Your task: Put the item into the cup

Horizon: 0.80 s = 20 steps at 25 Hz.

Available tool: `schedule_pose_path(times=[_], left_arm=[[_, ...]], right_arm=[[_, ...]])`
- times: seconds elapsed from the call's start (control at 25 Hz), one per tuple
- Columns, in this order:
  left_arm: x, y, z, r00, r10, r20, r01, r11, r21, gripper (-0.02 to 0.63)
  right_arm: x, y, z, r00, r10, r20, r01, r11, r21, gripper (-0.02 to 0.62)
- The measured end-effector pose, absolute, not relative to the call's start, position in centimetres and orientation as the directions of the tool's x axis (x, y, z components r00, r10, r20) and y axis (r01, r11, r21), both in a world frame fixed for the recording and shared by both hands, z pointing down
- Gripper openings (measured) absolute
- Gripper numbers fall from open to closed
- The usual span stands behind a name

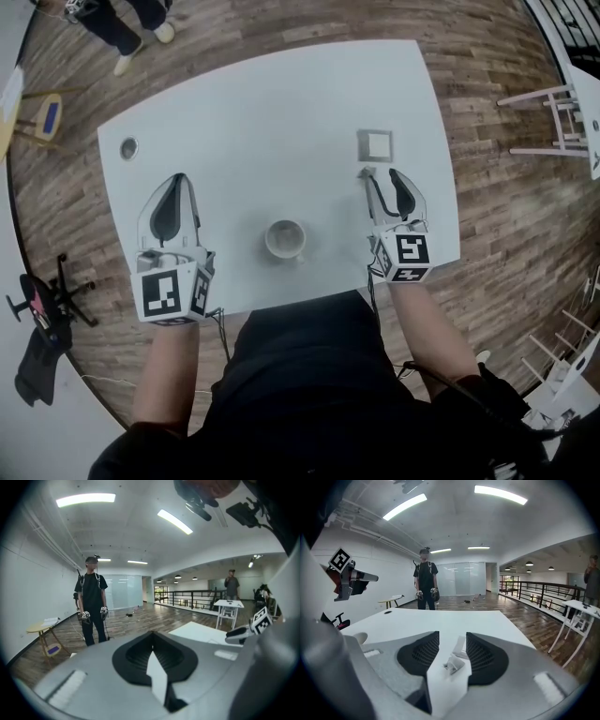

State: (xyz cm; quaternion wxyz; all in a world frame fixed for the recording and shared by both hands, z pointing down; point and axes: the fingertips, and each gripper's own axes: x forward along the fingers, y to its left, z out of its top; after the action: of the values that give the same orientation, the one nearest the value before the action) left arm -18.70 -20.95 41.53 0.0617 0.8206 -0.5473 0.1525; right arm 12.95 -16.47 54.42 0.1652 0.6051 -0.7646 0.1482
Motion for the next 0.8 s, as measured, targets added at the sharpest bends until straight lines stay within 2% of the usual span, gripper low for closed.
schedule_pose_path(times=[0.8], left_arm=[[-19.5, -21.1, 42.9, 0.310, -0.873, 0.377, -0.932, -0.358, -0.063, 0.008]], right_arm=[[13.0, -16.8, 59.0, -0.203, -0.791, 0.577, -0.974, 0.225, -0.035, 0.190]])
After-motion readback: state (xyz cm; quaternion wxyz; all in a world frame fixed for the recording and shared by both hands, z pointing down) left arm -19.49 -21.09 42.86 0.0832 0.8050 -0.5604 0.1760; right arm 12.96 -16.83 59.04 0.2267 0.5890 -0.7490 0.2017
